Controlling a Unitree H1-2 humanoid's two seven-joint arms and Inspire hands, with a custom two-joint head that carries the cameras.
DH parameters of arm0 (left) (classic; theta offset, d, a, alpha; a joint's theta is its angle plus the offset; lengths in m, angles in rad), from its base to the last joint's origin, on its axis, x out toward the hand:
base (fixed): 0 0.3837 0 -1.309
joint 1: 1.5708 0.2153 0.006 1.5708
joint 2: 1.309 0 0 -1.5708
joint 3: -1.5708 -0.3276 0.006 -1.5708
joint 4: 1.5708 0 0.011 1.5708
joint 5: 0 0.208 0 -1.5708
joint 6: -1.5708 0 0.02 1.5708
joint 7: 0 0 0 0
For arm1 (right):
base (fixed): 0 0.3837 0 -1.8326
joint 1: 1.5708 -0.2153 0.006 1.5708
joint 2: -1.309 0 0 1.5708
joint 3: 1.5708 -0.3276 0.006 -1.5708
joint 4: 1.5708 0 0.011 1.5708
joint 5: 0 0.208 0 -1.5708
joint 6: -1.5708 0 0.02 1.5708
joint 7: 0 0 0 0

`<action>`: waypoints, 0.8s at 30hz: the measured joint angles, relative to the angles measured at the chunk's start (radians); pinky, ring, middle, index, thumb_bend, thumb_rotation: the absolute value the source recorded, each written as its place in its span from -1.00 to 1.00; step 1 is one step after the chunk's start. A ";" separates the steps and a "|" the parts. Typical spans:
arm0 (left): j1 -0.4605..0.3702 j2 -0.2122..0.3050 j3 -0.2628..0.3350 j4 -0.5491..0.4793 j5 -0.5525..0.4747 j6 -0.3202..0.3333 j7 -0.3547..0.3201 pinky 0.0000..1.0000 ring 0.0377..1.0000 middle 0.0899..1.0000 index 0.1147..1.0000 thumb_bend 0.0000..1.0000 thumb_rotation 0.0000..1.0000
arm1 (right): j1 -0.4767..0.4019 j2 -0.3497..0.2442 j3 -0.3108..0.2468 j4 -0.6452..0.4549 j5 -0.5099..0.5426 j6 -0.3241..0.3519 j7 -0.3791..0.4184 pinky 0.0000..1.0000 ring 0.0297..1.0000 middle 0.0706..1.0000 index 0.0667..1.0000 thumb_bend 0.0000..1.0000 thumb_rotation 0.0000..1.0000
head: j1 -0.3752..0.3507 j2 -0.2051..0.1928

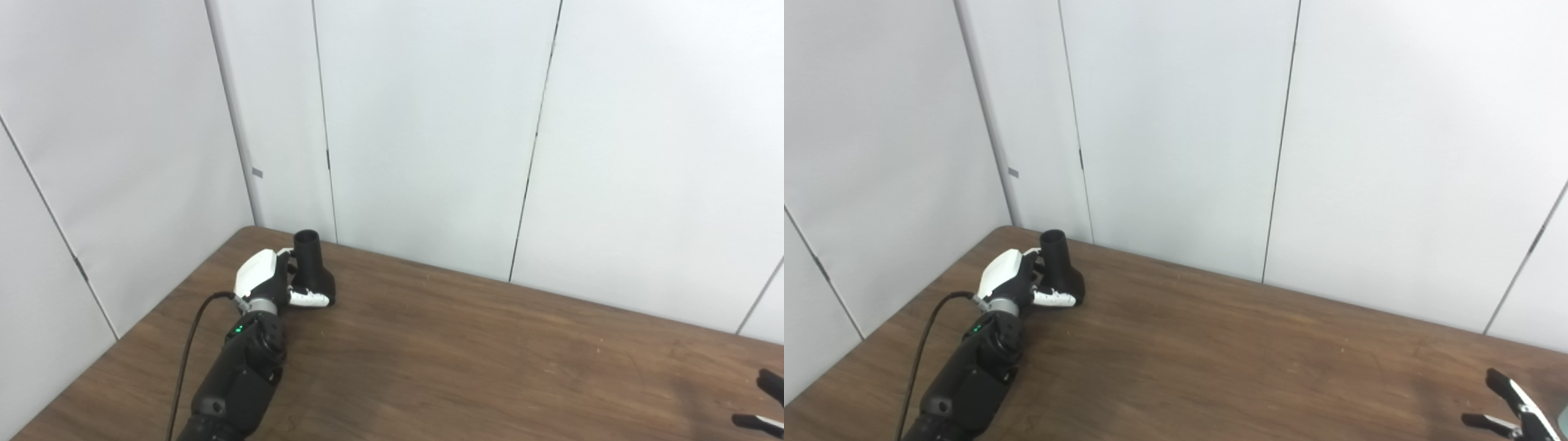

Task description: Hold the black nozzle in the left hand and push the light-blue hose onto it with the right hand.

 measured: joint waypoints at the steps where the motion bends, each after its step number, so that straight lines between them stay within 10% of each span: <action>1: -0.001 0.002 -0.003 0.001 -0.002 0.000 0.001 0.35 0.55 0.45 0.46 0.89 -0.50 | 0.000 0.000 0.000 -0.004 0.002 0.005 0.000 0.02 0.41 0.82 0.82 0.37 -1.00 | 0.000 0.000; 14: -0.010 0.012 -0.022 0.025 -0.051 -0.017 0.034 0.06 0.18 0.16 0.11 0.72 -0.83 | 0.003 0.000 0.000 -0.023 0.003 0.015 0.000 0.02 0.39 0.81 0.82 0.34 -1.00 | -0.002 0.011; 17: -0.011 0.014 -0.037 0.039 -0.052 -0.033 0.051 0.06 0.18 0.13 -0.12 0.12 -0.87 | 0.004 0.000 -0.001 -0.026 0.003 0.018 0.000 0.02 0.39 0.81 0.82 0.34 -1.00 | -0.003 0.014; 24: -0.015 0.018 -0.073 0.081 -0.062 -0.093 0.105 -0.04 0.03 -0.04 -0.19 0.05 -0.94 | 0.005 -0.001 -0.001 -0.027 0.003 0.019 0.000 0.02 0.37 0.81 0.82 0.33 -1.00 | -0.003 0.017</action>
